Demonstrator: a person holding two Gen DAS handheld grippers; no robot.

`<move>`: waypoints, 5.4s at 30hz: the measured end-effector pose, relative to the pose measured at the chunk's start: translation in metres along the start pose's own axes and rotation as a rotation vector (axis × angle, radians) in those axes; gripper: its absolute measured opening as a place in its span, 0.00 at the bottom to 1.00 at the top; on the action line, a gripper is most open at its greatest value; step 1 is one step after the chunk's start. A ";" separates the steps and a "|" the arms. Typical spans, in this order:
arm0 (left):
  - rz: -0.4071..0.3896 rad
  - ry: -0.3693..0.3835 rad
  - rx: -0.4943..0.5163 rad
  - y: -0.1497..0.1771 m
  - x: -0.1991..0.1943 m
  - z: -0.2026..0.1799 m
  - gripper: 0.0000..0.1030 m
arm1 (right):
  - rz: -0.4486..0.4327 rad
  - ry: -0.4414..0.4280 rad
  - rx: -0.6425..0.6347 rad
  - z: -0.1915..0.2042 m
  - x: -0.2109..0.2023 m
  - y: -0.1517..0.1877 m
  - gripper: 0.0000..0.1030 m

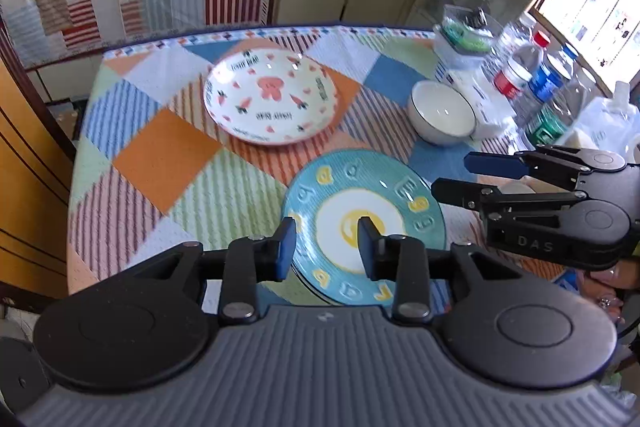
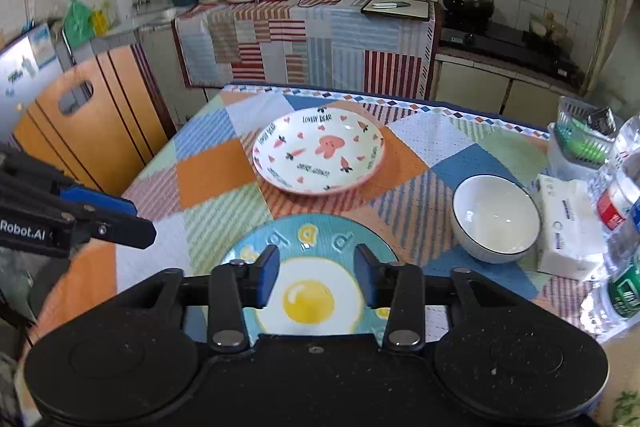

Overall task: Organize plates and bowls
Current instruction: 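Move the right gripper to the rim of the Lovely Bear plate, then grasp the Lovely Bear plate rim with the right gripper and lift, then lower the Lovely Bear plate onto the fried-egg plate and release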

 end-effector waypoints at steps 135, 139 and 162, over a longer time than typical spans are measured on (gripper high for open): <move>0.066 -0.016 -0.085 0.067 0.088 -0.022 0.19 | 0.161 -0.201 0.496 -0.098 0.052 0.084 0.22; 0.078 -0.003 -0.102 0.068 0.092 -0.020 0.20 | 0.164 -0.162 0.469 -0.092 0.052 0.081 0.22; 0.216 0.055 -0.217 0.069 0.119 -0.012 0.23 | 0.123 0.134 0.022 -0.038 0.060 0.076 0.34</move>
Point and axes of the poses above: each gripper's, at about its wrist camera, not at the fingertips, and x roughly the way its jaws point, z to its left, y to its underside, the point moved 1 cm from there along x, roughly the way its jaws point, and after that the axes turned 11 degrees about x, right-handed, at the moved point
